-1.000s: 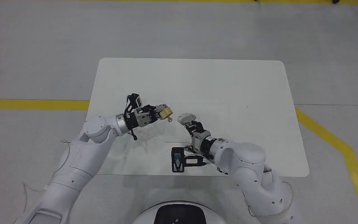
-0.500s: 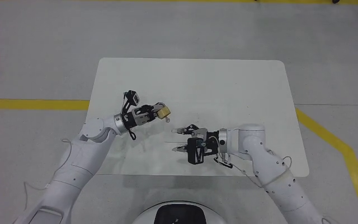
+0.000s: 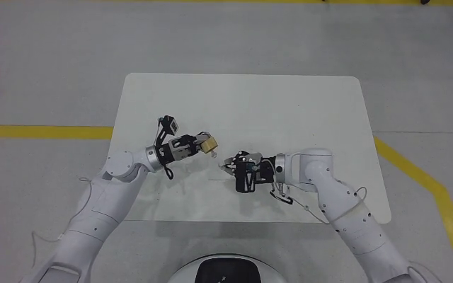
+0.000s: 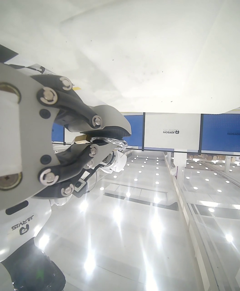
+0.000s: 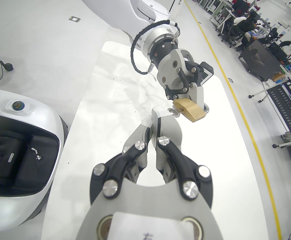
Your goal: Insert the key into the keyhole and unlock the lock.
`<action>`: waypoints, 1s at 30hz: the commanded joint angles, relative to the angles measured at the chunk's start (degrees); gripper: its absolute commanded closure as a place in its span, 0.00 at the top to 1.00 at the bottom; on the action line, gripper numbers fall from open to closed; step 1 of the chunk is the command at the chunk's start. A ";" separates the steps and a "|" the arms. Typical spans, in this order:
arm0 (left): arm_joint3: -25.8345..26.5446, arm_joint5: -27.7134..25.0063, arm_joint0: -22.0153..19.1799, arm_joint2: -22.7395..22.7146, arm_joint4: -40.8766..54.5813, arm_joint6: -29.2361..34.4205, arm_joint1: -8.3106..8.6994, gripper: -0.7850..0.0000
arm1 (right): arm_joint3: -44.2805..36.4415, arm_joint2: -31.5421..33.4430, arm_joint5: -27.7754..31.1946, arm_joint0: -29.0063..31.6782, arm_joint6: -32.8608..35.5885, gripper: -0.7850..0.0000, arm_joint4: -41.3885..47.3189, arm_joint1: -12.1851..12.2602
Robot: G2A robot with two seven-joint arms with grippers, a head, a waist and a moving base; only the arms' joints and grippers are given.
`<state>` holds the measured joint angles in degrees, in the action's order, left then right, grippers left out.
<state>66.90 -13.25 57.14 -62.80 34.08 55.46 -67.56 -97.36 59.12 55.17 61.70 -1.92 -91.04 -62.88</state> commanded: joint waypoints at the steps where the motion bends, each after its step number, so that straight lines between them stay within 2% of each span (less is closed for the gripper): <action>1: 0.02 0.14 0.01 0.00 -0.05 0.11 -0.04 0.00 | 0.33 -0.59 -0.48 -0.45 0.45 0.00 0.33 -0.14; 15: 0.54 -0.41 0.51 -0.09 -0.55 0.04 -0.30 0.00 | 2.54 -2.78 -5.96 -3.01 4.69 0.00 3.16 -1.14; 23: 0.27 -0.57 0.52 -0.57 0.05 -0.27 -0.43 0.00 | 2.34 -2.46 -6.58 -3.00 5.39 0.00 3.87 -1.12; 27: -0.19 -0.47 0.60 -1.47 2.01 -0.26 -0.47 0.00 | 0.42 0.16 -6.31 -0.59 3.86 0.43 3.81 -0.37; 29: -0.30 -0.79 0.50 -1.69 1.43 -0.71 -0.42 0.00 | -1.41 1.99 -6.05 1.33 2.80 0.46 2.53 0.23; 30: -0.30 -0.79 0.50 -1.69 1.43 -0.71 -0.42 0.00 | -2.55 3.01 -6.02 2.56 2.28 0.54 1.80 0.57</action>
<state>66.59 -14.01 57.65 -64.51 35.57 54.78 -67.99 -98.62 60.91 49.10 62.86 0.94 -88.35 -62.69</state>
